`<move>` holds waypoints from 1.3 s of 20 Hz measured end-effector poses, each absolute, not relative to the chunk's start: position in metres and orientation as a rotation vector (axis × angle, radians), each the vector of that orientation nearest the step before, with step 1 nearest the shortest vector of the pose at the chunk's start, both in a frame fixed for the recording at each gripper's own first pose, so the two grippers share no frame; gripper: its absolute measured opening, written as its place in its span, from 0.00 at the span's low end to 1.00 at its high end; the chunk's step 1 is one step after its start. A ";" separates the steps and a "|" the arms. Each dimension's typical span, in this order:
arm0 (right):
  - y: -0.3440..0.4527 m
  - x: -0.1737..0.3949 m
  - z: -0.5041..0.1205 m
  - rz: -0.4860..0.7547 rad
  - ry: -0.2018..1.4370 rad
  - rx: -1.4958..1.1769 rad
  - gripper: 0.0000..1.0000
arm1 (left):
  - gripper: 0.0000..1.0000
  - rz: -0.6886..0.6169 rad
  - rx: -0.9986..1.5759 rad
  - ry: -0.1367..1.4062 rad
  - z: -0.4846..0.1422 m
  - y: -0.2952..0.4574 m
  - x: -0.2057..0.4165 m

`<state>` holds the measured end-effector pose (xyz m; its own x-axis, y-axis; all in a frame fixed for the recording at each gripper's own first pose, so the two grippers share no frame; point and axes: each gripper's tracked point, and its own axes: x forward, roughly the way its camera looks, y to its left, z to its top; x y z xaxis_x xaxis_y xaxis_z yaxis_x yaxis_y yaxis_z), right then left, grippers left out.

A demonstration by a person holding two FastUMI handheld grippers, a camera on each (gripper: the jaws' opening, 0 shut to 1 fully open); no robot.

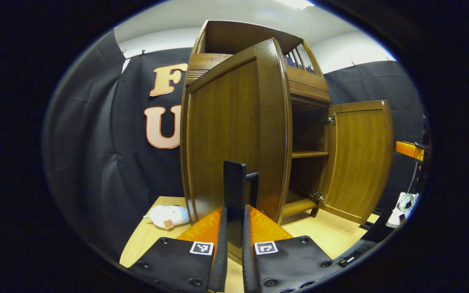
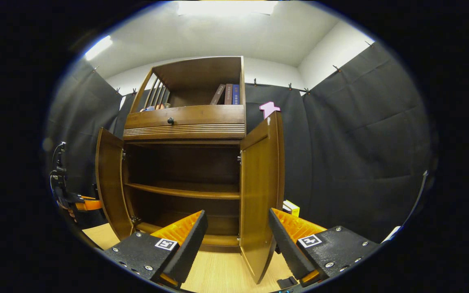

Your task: Open the right door of the double-door shoe cabinet with the right hand, and open the left door with the left hand.

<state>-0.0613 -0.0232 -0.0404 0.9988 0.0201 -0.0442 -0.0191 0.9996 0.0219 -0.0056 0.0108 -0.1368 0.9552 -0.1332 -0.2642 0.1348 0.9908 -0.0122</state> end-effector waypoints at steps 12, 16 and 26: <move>0.022 -0.049 -0.043 0.068 0.056 0.015 0.98 | 0.14 -0.119 0.020 0.254 -0.130 0.066 -0.024; 0.032 -0.044 -0.044 0.075 0.063 0.014 0.98 | 0.14 -0.108 0.020 0.247 -0.129 0.086 -0.027; 0.076 -0.031 -0.061 0.132 0.100 0.018 0.92 | 0.01 -0.043 -0.068 0.225 -0.125 0.156 -0.032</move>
